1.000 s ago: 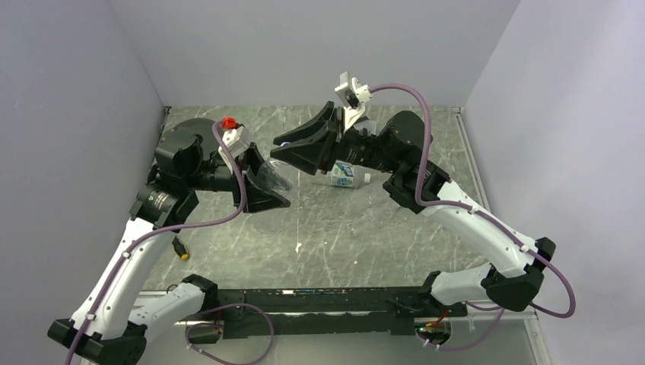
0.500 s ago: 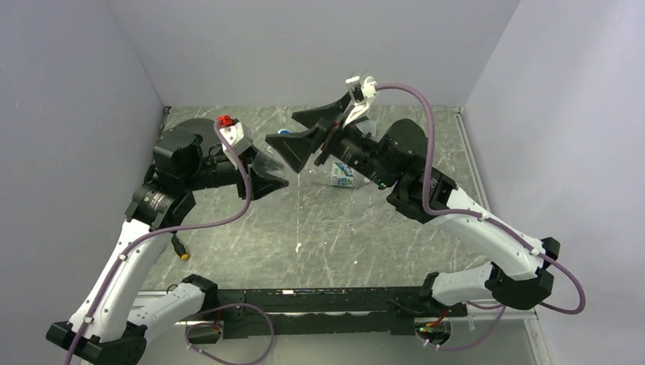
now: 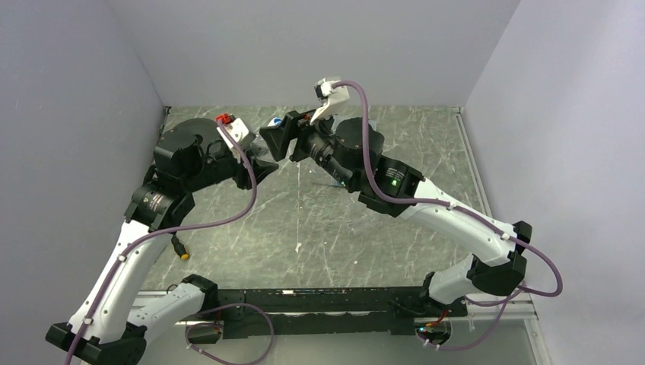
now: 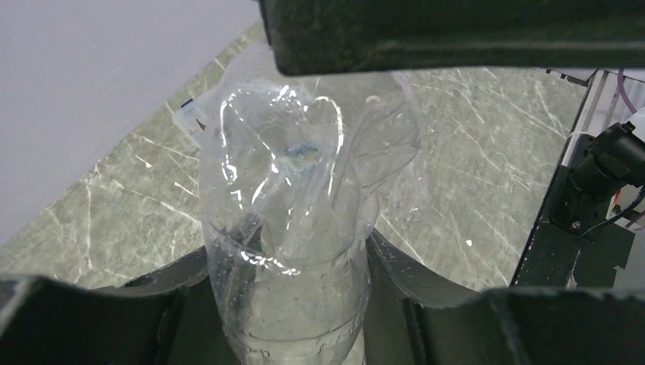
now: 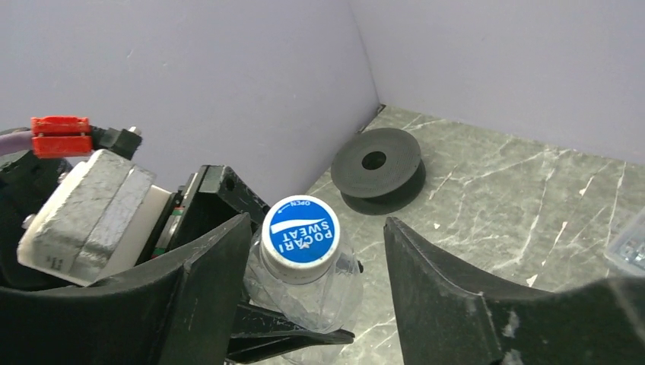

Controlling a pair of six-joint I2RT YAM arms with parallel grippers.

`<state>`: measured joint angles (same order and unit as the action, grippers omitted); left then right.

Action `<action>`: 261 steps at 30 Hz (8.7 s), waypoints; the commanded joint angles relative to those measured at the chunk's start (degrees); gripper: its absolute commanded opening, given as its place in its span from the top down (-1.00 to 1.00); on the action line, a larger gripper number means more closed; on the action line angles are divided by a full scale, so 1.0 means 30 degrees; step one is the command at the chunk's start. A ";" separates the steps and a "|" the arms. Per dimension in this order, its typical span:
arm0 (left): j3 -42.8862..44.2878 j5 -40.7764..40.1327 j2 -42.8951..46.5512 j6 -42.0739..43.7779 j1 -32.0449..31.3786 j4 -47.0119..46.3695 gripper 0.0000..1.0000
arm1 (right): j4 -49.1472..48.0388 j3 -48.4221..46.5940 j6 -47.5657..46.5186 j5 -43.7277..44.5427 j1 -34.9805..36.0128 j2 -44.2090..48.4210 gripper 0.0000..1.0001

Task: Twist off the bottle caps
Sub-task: Unscrew the bottle cap from the plastic bottle.

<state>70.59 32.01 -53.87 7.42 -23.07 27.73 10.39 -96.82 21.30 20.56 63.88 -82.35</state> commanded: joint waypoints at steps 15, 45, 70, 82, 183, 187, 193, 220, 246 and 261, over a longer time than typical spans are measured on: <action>-0.0439 0.0521 0.0549 -0.0444 0.0014 -0.0512 0.30 | -0.1881 -0.0810 0.0724 -0.0338 0.0036 -0.0346 0.06; -0.0080 1.3152 0.0348 -0.6901 0.0014 -0.3531 0.31 | -0.5557 0.2097 -0.0092 -1.8635 -0.4594 0.2413 0.34; -0.0002 0.2104 0.0399 -0.1038 0.0014 -0.0314 0.35 | 0.0743 -0.2263 -0.0542 0.0062 0.0153 -0.0335 -0.37; -0.0125 0.2523 0.0495 -0.1194 0.0014 -0.0504 0.36 | 0.0062 -0.1852 -0.0450 -0.0931 0.0100 -0.0124 0.65; -0.0817 0.1413 0.0794 -0.1229 0.0014 -0.0541 0.28 | 0.6446 -0.7937 -0.0893 -0.0435 -0.0570 -0.2090 -0.73; -0.0956 0.0991 0.0880 -0.1195 0.0014 -0.0790 0.28 | 0.6471 -0.7812 -0.0557 -0.0637 -0.0437 -0.2424 -0.52; -0.1026 0.0788 0.0931 -0.1312 0.0014 -0.0893 0.28 | 0.6417 -0.7480 -0.0336 -0.1303 -0.0404 -0.2610 -0.37; -0.1156 0.5475 0.1041 -0.2356 0.0014 -0.1473 0.26 | 0.2733 -0.4240 -0.2088 -0.5993 -0.0801 0.0052 0.73; -0.1677 1.1617 0.0465 -0.6527 0.0014 -0.4210 0.24 | 0.1344 -0.3580 -0.3726 -1.8398 -0.3304 0.0228 0.74; -0.1506 0.2766 0.1371 -0.3459 0.0014 -0.2764 0.24 | 0.5643 -0.6494 -0.0418 -0.5401 -0.1960 -0.0564 -0.99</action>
<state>65.80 50.68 -51.29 -6.66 -22.92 19.09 24.82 -113.58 16.58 -10.83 55.92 -84.79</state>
